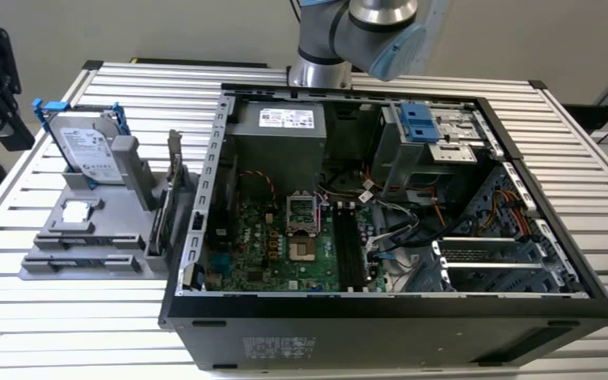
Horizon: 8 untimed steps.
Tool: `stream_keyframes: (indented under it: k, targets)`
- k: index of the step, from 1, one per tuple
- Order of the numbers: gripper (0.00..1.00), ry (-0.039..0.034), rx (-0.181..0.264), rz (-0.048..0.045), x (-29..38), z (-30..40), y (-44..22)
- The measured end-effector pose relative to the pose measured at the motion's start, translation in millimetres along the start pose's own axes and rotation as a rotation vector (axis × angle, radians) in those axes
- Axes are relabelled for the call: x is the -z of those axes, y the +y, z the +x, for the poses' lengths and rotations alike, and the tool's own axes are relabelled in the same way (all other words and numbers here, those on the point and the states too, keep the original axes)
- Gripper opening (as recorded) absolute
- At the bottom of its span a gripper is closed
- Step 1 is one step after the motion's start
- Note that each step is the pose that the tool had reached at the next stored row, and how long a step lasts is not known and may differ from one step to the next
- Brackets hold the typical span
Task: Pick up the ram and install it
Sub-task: 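Pick up the ram and move it above insertion slot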
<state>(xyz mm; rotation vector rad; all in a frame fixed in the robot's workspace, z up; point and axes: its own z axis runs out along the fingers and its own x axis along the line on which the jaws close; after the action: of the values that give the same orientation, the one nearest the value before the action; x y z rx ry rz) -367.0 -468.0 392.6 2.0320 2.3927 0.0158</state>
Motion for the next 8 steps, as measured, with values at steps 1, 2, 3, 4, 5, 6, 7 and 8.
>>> stream_keyframes:
  k: [1,2,3,4,5,6,7,8]
  targets:
    - [0.0,0.0,-0.007,0.0002,0.0,0.0,0.0]
    - [0.0,-0.0001,-0.014,0.0004,0.0,0.0,0.0]
    - [0.0,-0.0001,-0.021,0.0006,0.0,0.0,0.0]
    - [0.0,-0.0001,-0.027,0.0007,0.0,0.0,0.0]
    - [0.0,-0.0001,-0.034,0.0009,0.0,0.0,0.0]
    - [0.0,-0.0001,-0.041,0.0011,0.0,0.0,0.0]
    - [0.0,-0.0002,-0.048,0.0013,0.0,0.0,0.0]
    - [0.0,-0.0002,-0.054,0.0014,0.0,0.0,0.0]
